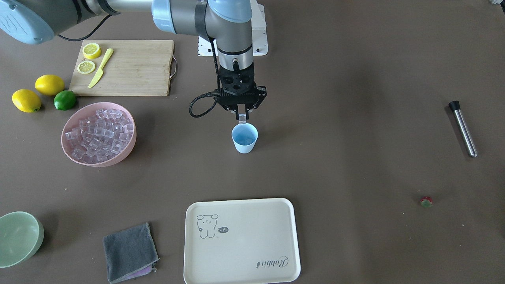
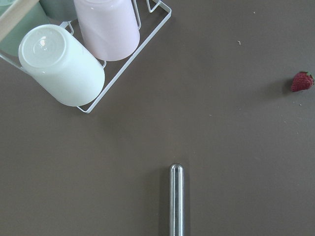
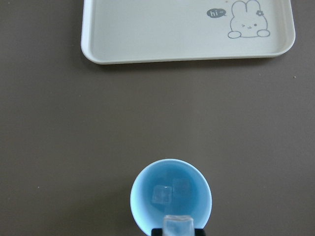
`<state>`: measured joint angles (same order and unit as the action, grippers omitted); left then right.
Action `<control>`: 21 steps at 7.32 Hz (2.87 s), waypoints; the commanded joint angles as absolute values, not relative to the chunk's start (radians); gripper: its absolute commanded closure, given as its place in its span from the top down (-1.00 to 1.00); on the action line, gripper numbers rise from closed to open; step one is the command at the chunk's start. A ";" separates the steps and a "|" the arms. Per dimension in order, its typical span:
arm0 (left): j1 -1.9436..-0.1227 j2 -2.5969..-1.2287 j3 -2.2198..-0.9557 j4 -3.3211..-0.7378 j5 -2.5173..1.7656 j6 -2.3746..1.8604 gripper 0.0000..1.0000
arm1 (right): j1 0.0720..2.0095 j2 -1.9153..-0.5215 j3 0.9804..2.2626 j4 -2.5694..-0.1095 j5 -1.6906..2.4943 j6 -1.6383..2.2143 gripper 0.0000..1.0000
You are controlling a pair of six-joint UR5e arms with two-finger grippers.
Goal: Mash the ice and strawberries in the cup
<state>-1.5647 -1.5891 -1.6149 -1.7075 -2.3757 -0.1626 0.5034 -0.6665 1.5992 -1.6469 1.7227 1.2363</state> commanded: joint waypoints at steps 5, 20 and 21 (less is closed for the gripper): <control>-1.565 -1.591 -1.611 -1.709 -2.375 -0.164 0.97 | 0.508 -0.673 1.462 -1.416 1.698 1.236 -0.73; -1.269 -2.049 -1.419 -1.710 -2.293 -0.436 0.98 | 1.337 -1.244 1.749 -1.603 2.172 0.306 1.00; -1.235 -2.083 -1.367 -1.768 -2.225 -0.439 0.98 | 1.404 -1.299 1.747 -1.601 2.171 0.211 1.00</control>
